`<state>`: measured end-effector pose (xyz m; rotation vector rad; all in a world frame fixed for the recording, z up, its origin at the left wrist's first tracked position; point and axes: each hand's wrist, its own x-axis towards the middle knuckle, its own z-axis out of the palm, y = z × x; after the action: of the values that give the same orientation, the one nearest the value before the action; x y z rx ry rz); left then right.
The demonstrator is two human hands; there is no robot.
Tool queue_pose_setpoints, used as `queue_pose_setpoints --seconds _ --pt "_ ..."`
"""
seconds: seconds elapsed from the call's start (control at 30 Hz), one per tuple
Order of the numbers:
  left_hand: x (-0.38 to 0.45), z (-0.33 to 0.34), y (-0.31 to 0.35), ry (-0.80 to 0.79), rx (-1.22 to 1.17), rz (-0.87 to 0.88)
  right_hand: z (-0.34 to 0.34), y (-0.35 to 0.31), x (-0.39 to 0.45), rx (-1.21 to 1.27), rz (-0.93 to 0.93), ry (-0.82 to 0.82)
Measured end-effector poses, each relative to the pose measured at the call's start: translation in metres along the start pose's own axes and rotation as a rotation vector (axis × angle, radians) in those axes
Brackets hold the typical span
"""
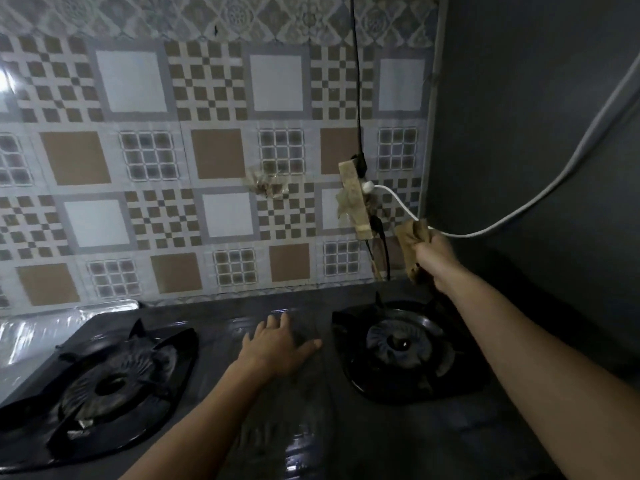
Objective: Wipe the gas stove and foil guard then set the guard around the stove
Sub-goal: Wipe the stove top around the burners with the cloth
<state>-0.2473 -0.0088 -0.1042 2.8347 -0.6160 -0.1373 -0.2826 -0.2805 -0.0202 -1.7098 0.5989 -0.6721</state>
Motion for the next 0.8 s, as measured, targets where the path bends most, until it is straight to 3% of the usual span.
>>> queue_pose_setpoints --seconds 0.2,0.3,0.43,0.8 --pt "0.013 0.015 -0.007 -0.084 0.007 -0.028 0.008 0.016 0.066 -0.684 -0.026 0.038" --pt "0.011 0.019 -0.009 -0.120 0.045 -0.049 0.022 0.039 0.076 -0.985 -0.009 -0.025" --pt "0.006 0.018 -0.009 -0.142 0.086 -0.038 0.044 0.057 0.073 -1.114 0.074 -0.117" --pt "0.001 0.013 -0.011 -0.191 0.077 -0.023 0.105 0.043 0.044 -1.255 -0.066 -0.317"
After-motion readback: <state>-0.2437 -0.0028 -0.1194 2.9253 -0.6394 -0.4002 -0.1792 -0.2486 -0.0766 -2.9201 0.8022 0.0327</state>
